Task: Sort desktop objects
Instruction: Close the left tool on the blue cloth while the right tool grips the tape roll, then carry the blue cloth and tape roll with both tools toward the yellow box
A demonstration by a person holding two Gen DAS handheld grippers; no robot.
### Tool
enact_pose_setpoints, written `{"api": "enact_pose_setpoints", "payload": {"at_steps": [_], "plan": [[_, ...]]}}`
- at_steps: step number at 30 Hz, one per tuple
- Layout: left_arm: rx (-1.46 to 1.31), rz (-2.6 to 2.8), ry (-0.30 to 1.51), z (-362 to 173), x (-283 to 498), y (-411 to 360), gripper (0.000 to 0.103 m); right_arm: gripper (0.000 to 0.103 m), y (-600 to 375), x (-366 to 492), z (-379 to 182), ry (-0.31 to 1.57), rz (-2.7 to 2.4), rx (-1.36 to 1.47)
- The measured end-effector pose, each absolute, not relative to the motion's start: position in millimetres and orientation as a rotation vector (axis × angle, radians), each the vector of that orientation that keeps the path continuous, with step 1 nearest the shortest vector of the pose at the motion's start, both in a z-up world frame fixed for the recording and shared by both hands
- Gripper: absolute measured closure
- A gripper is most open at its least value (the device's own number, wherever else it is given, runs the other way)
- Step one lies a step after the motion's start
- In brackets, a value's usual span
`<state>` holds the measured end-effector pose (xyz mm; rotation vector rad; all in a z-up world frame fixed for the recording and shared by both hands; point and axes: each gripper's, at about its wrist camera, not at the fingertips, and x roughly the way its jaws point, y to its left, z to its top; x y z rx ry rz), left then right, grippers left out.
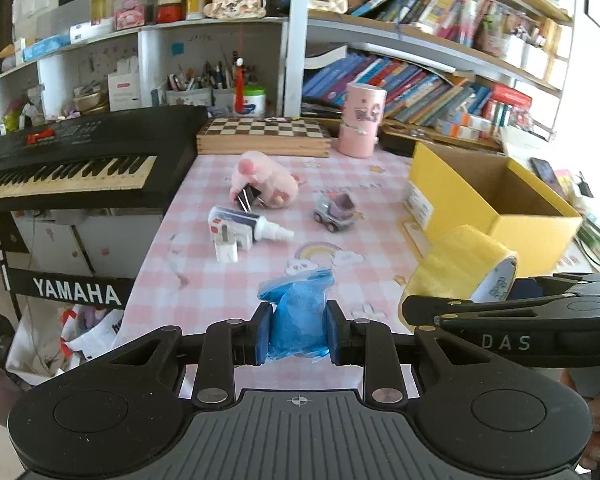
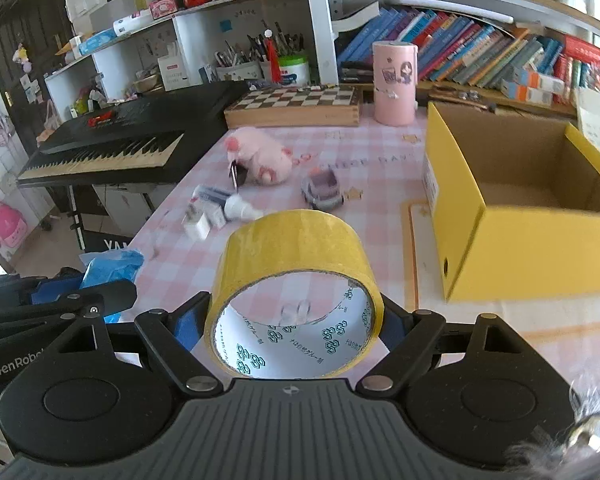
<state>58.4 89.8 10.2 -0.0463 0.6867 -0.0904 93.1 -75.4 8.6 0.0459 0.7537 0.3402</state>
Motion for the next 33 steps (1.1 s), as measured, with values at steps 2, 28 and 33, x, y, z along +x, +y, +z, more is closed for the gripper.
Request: {"api": "enact_pose_setpoints", "payload": {"at_steps": [2, 28, 33], "plan": [[-0.043, -0.105, 0.687, 9, 46, 88, 0.077, 0.020, -79, 76, 8, 0.750, 0.328, 0.049], [0.057, -0.422, 0.701, 0, 11, 25, 0.077, 0.020, -155, -17, -4, 0.798, -0.005, 0.194], [0.072, -0.468, 0.701, 0, 15, 11, 0.077, 0.020, -164, -19, -3, 0.795, -0.036, 0.198]]}}
